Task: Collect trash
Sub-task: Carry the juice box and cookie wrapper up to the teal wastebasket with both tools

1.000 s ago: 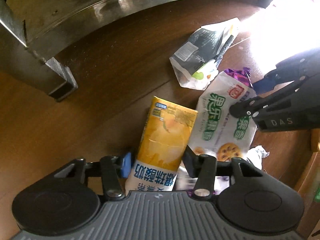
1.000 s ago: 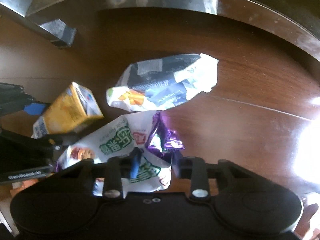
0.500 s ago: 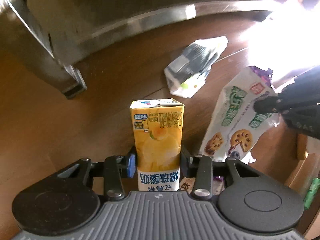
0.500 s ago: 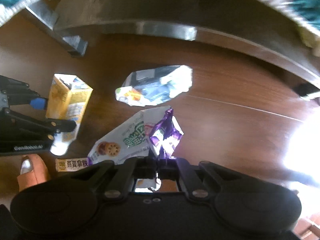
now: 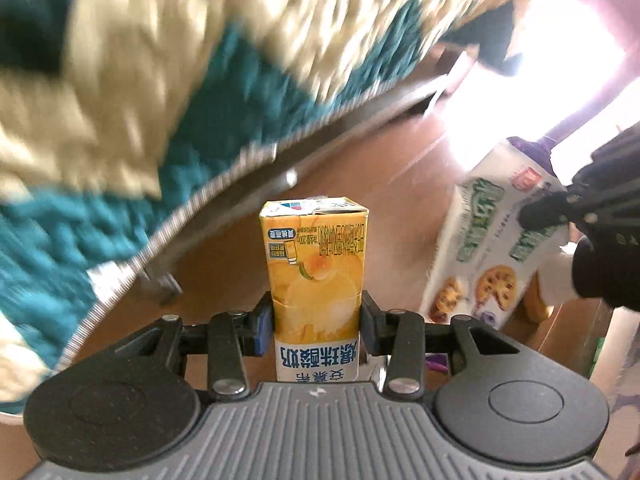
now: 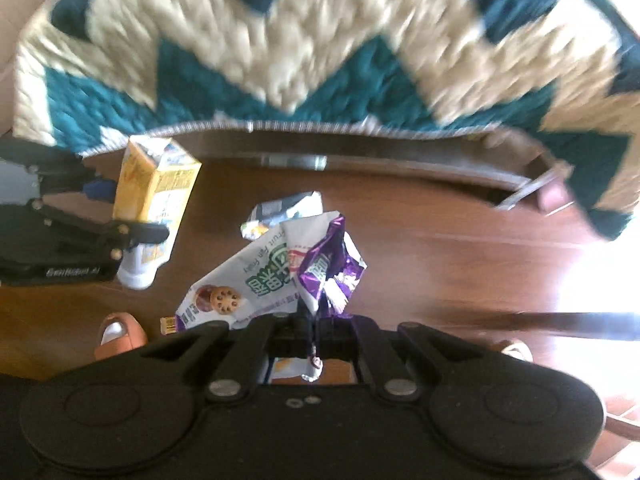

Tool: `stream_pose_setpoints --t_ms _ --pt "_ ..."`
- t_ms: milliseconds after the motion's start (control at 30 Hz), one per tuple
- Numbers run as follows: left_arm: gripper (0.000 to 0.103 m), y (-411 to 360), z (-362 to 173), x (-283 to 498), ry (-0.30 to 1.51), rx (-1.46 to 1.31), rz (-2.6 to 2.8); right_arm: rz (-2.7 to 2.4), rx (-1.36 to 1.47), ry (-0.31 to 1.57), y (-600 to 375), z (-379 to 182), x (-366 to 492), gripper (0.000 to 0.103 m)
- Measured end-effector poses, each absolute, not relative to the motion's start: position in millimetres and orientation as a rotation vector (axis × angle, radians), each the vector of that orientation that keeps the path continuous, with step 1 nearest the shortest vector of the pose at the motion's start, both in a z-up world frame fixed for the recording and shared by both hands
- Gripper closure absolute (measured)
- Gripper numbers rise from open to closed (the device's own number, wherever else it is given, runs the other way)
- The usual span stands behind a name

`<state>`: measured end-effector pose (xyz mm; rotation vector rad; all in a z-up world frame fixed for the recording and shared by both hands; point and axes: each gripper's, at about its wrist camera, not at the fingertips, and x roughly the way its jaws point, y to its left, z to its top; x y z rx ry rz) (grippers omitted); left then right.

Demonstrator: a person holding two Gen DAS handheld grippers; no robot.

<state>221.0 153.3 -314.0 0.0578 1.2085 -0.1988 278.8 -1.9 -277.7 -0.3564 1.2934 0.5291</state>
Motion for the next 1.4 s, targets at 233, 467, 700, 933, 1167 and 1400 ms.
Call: stream_pose_setpoints --t_ms 233,467,700,933,1167,1400 --pt "0.062 115 -215 217 1.066 0.079 -0.151 0.508 -0.335 1.159 -40 -170 264 0.103" --pt "0.062 73 -122 201 0.931 0.068 -0.096 0.474 -0.291 1.02 -91 -79 236 0.103" --pt "0.062 21 -46 190 0.836 0.089 -0.085 0.421 -0.312 0.863 -142 -6 217 0.103" --pt "0.062 -45 21 191 0.757 0.105 -0.123 0.388 -0.265 0.738 -201 60 209 0.103" --pt "0.062 -110 95 205 0.643 0.107 -0.208 0.326 -0.209 0.646 -263 111 210 0.103" --pt "0.062 -177 167 224 0.53 0.093 -0.297 0.225 -0.136 0.554 -331 164 222 0.103"
